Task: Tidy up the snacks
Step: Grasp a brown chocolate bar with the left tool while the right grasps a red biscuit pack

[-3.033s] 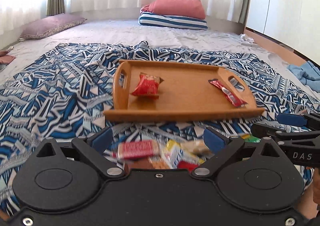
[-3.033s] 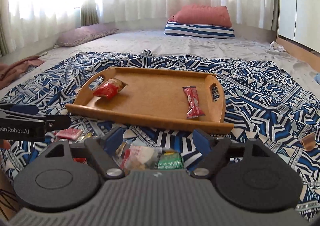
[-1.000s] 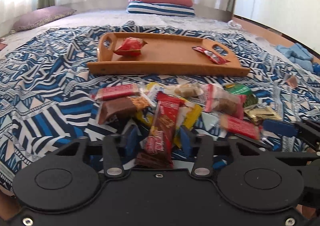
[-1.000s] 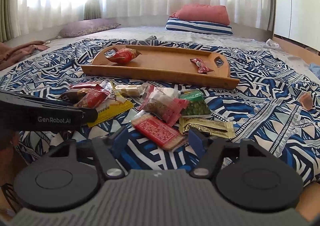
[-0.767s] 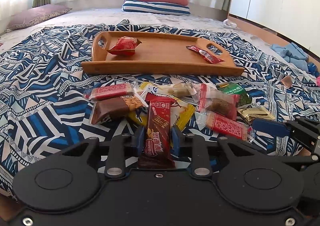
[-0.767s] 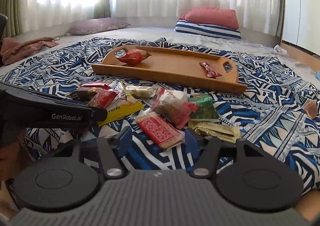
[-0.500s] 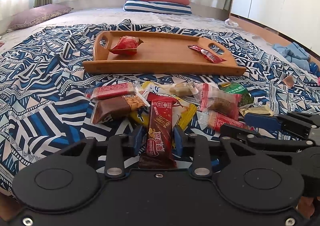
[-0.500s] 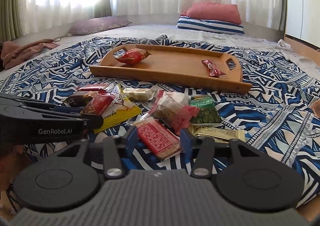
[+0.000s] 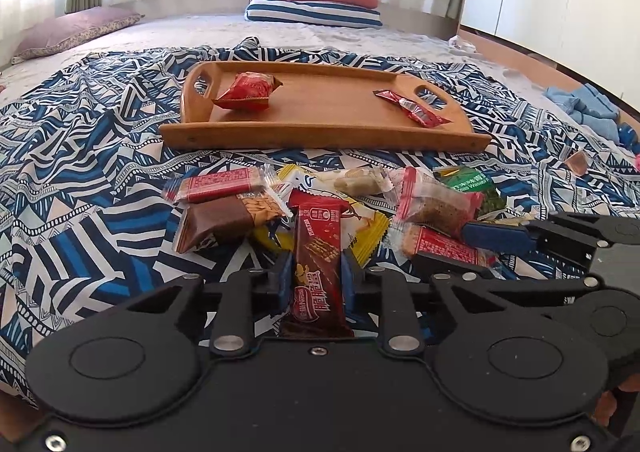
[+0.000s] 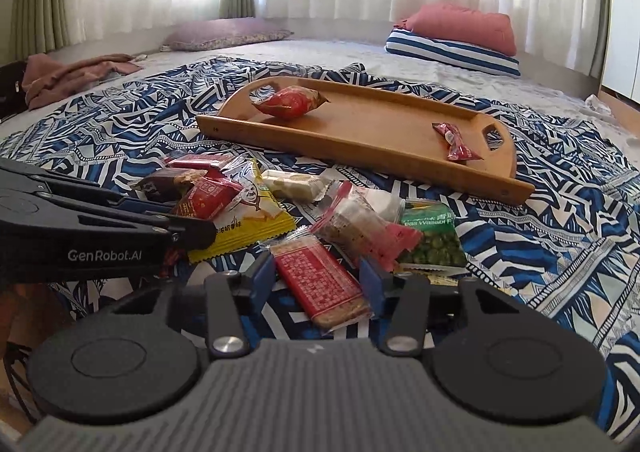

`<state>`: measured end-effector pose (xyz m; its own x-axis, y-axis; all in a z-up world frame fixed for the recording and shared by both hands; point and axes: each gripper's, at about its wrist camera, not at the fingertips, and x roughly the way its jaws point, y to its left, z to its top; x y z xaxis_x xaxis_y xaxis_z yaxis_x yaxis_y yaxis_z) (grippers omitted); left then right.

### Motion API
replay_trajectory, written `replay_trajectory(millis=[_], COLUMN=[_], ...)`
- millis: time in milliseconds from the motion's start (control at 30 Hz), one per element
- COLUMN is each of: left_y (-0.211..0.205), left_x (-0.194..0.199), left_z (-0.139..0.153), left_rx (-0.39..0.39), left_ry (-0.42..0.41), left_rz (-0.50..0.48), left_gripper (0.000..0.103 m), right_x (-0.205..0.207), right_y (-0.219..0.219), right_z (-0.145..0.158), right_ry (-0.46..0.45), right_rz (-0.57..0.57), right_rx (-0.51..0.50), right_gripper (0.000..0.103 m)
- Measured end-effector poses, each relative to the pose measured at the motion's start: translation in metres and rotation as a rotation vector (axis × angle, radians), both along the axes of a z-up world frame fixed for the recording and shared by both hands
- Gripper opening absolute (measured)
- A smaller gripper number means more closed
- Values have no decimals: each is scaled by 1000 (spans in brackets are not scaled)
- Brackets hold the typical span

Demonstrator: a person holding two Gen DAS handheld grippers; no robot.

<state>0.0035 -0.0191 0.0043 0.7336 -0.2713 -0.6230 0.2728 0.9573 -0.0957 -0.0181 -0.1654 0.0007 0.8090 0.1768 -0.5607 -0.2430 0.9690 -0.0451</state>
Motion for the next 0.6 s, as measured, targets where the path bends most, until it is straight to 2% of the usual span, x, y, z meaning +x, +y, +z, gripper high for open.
replay_trajectory(millis=[167, 333, 367, 467, 600], left_y=[1, 1, 1, 0, -1], left_x=[-1, -2, -2, -2, -2], left_z=[2, 6, 7, 10, 15], left_rx=[-1, -8, -9, -10, -9], left_ry=[-2, -7, -9, -15, -20], left_rz=[-5, -4, -4, -4, -11], left_gripper=[23, 23, 23, 23, 22], right_x=[7, 14, 13, 11, 7], right_y=[-2, -5, -4, -1, 1], right_z=[0, 0, 0, 1, 6], right_ry=[6, 27, 28, 34, 33], right_rz=[19, 26, 28, 26, 16], right_rx=[1, 7, 4, -3, 20], right_gripper=[70, 69, 58, 46, 38])
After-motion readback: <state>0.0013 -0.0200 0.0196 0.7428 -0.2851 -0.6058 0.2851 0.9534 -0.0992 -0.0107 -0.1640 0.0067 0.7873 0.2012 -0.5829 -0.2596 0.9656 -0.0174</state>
